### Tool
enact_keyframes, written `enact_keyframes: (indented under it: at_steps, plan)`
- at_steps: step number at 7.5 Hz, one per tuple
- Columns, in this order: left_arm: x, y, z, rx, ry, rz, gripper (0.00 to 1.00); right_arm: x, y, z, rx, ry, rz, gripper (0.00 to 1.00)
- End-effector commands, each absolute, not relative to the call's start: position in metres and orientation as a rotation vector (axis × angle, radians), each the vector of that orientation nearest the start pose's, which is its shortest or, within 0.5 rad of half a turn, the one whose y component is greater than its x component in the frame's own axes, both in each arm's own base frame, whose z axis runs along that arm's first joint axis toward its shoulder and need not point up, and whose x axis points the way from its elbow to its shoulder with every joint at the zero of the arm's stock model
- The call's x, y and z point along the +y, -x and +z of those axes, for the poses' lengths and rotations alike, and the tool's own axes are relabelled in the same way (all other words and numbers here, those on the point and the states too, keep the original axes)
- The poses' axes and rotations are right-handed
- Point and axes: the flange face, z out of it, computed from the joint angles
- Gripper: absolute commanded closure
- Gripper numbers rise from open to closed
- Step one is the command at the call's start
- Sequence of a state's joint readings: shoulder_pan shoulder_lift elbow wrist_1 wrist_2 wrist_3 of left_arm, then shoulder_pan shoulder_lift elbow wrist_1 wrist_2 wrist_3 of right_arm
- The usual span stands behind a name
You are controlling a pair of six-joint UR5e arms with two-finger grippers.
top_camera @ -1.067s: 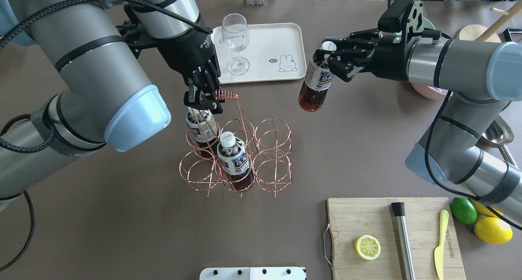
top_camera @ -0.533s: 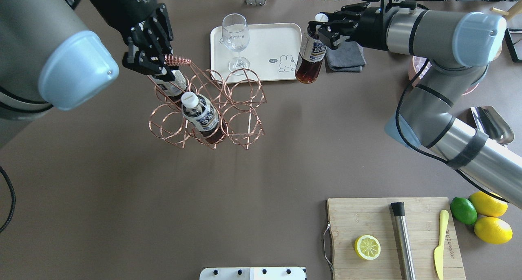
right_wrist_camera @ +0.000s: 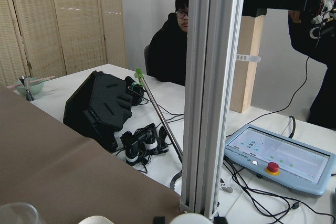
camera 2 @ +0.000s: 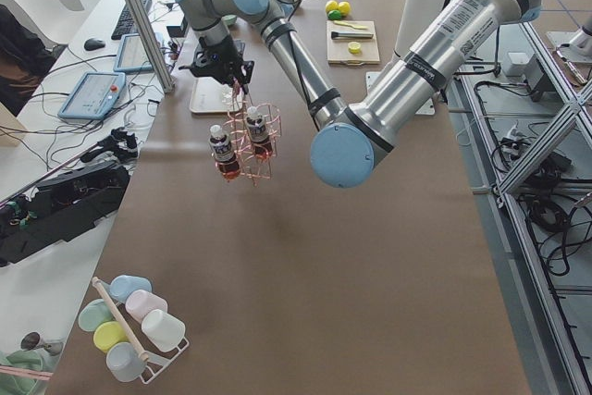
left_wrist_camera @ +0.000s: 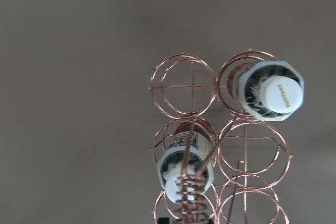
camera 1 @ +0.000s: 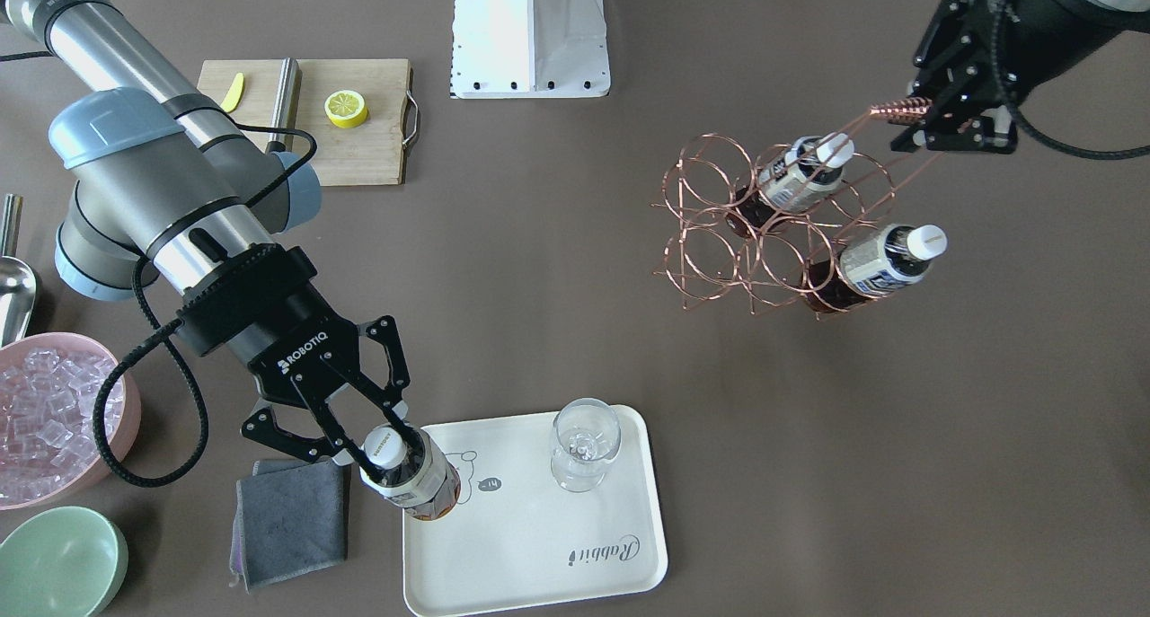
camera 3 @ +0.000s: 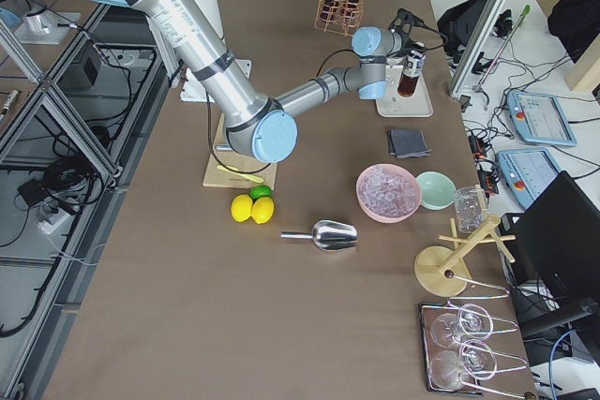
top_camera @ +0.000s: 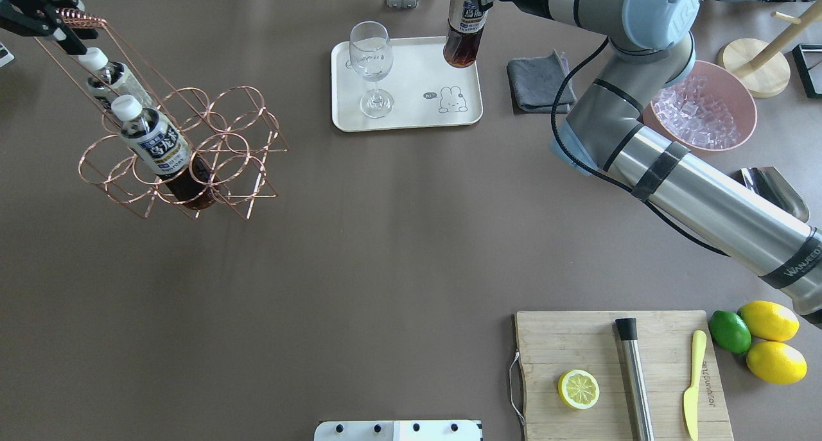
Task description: Take tea from basket to plate
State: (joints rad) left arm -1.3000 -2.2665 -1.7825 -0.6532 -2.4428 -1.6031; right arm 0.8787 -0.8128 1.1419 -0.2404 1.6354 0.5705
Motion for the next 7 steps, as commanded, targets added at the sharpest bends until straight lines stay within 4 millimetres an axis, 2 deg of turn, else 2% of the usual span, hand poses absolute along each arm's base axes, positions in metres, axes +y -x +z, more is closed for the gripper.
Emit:
enact_keyframes:
  at_steps: [1,2,4,6,7]
  plan:
    - [-0.659,-0.028,0.372,0.498,0.75,-1.234,1.0,-0.651,0.421,0.256,-1.028,-1.308,-0.093,1.0]
    - [-0.67,0.006,0.393,0.508,0.734,-1.24,1.0,-0.646,0.429,0.257,-1.032,-1.301,-0.099,1.0]
    - [-0.686,0.009,0.42,0.505,0.724,-1.224,1.0,-0.635,0.444,0.259,-1.04,-1.297,-0.105,1.0]
    - [-0.695,0.012,0.43,0.5,0.687,-1.218,1.0,-0.629,0.453,0.262,-1.04,-1.293,-0.106,1.0]
    - [-0.707,0.012,0.447,0.484,0.674,-1.219,1.0,-0.626,0.457,0.263,-1.037,-1.293,-0.105,1.0]
